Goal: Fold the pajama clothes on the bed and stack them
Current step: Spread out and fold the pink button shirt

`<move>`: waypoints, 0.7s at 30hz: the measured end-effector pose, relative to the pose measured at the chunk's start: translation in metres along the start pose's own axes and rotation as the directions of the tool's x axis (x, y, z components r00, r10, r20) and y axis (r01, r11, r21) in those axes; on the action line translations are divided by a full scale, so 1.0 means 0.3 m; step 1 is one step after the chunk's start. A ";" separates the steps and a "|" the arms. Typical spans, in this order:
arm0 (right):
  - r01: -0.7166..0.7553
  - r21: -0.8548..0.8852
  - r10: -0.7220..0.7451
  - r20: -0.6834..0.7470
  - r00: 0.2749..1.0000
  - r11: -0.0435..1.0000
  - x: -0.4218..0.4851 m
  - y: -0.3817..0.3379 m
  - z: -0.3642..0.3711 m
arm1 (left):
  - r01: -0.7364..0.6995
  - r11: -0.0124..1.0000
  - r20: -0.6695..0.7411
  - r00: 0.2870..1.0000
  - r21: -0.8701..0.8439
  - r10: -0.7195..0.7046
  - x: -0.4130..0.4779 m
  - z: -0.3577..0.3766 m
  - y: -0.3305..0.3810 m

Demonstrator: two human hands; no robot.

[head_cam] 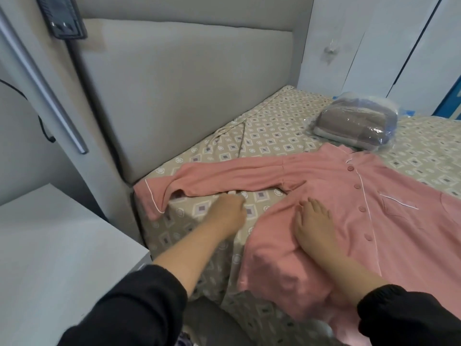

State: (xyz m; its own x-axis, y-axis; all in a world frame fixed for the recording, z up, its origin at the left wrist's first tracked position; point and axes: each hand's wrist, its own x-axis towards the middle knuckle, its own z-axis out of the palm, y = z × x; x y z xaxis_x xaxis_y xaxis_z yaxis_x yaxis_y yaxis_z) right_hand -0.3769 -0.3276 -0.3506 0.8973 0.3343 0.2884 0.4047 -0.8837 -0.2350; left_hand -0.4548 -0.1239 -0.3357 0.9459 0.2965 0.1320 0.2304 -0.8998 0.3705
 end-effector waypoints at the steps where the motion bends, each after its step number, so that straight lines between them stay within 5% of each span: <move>1: 0.005 0.021 -0.004 -0.016 1.000 1.000 0.009 0.021 -0.012 | 0.001 1.000 0.044 0.999 -0.025 0.000 -0.016 0.036 0.047; 9: 0.116 0.076 -0.119 0.045 0.992 0.990 0.304 -0.006 -0.043 | 0.159 0.972 -0.142 0.973 -0.171 -0.184 0.050 0.082 0.031; 14: 0.231 -0.212 -0.160 0.306 0.938 0.950 0.446 -0.043 0.041 | 0.135 0.983 -0.223 0.962 -0.122 -0.160 0.101 0.119 0.042; 19: 0.108 0.259 -0.094 -0.066 0.993 0.960 0.529 -0.118 0.051 | 0.148 0.974 -0.460 0.862 -0.171 -0.212 0.133 0.094 0.005; 21: 0.115 0.254 -0.120 0.003 0.993 0.960 0.538 -0.135 0.050 | 0.166 0.982 -0.436 0.879 -0.093 -0.190 0.145 0.089 -0.012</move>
State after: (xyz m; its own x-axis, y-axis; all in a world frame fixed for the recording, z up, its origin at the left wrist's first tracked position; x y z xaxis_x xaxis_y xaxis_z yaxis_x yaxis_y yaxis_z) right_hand -0.2458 -0.2330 -0.3084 0.8430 0.4387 0.3113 0.5366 -0.7269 -0.4286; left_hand -0.4082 -0.1164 -0.3559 0.6881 0.5716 0.4469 0.3625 -0.8044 0.4707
